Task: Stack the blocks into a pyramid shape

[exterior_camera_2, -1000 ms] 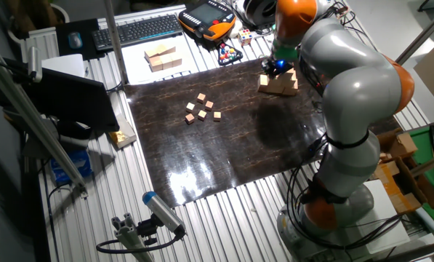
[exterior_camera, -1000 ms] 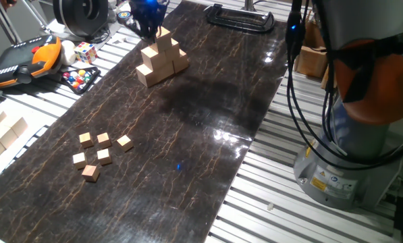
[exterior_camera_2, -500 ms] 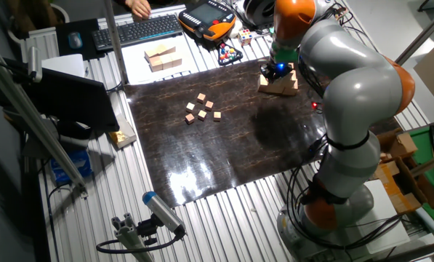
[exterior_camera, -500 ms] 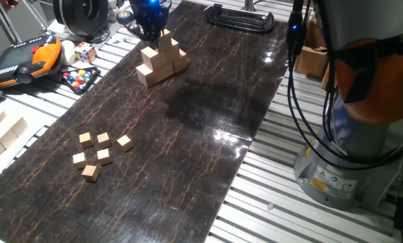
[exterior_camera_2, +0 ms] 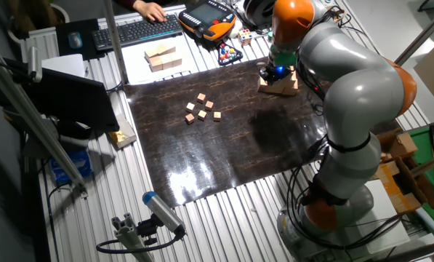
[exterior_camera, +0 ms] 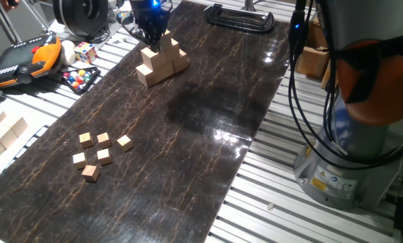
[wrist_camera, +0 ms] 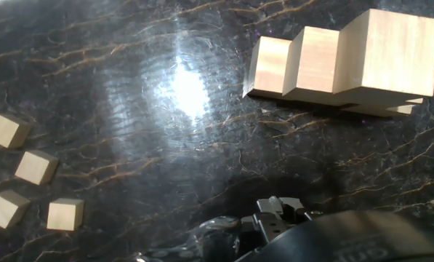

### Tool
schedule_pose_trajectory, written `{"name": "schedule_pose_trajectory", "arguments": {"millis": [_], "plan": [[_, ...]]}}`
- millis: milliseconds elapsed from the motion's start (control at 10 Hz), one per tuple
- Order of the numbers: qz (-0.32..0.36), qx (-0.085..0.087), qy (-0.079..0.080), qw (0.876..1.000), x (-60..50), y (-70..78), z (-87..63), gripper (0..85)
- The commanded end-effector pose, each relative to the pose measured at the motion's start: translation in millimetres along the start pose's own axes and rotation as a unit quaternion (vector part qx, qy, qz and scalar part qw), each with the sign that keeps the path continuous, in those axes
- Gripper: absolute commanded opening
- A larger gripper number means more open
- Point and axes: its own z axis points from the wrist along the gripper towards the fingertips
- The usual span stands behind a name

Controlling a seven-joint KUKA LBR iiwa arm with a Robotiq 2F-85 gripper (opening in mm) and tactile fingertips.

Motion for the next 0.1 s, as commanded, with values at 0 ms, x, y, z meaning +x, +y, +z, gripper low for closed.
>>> {"name": "schedule_pose_trajectory", "arguments": {"millis": [0], "plan": [[-0.002,0.001,0.0,1.0,0.3,0.0,0.1,0.7]]}}
